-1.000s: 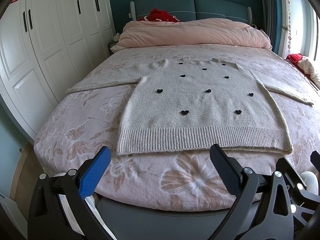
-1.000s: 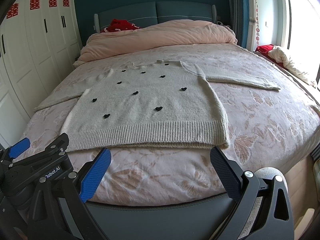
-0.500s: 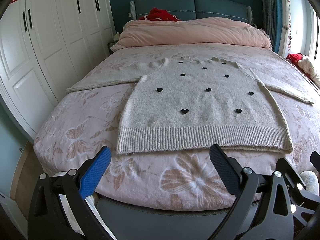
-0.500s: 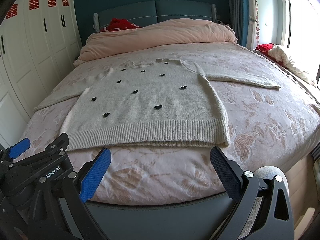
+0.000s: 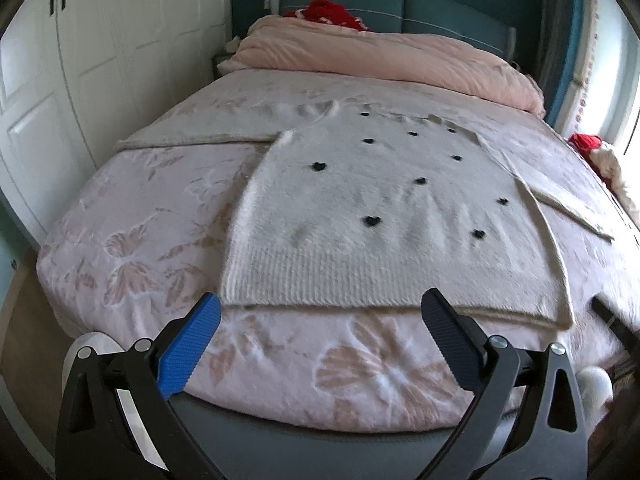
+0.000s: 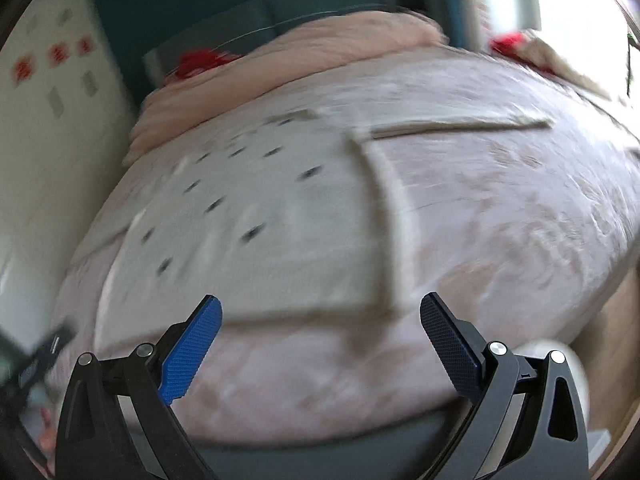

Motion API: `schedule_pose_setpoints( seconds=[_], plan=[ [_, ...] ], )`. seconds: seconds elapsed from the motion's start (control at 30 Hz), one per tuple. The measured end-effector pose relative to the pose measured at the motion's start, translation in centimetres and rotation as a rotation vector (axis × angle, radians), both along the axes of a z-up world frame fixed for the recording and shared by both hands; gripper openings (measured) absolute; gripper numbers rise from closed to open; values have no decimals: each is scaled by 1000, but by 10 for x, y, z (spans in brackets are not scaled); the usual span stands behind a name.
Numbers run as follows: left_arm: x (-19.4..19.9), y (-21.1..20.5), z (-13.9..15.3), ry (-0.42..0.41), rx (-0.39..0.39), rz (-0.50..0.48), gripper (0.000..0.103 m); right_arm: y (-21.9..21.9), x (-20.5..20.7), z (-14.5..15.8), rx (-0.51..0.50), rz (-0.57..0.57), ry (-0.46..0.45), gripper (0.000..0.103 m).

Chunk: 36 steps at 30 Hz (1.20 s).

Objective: Fold small clothes
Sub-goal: 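Grasp the sweater sleeve cuff with the right tool and lift it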

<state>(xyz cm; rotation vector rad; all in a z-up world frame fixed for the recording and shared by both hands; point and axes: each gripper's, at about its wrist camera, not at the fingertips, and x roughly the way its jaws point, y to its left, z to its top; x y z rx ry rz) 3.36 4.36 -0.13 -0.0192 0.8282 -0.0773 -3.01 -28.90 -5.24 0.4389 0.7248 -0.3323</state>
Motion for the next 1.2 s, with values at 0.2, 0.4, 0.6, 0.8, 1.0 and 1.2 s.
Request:
schedule_pose_setpoints(
  seconds=[0.2,0.4,0.6,0.8,1.0,1.2],
  plan=[
    [35,-8,-13,20,52,23,98,-172,40,5,49,-297,-41,98],
    [68,-40,-27,44,101,-3,98,-316,90,-21,146,-510,-39,93],
    [93,-69,-45,93,125,-59,98,-396,126,-62,318,-620,-56,91],
    [110,-78,-55,112,115,-61,98,-418,147,-78,365,-611,-91,13],
    [120,-64,-52,124,41,-48,98,-386,179,-1,345,-425,-345,13],
    [133,-36,-35,104,-93,7,98,-214,272,125,241,153,-486,14]
  ],
)
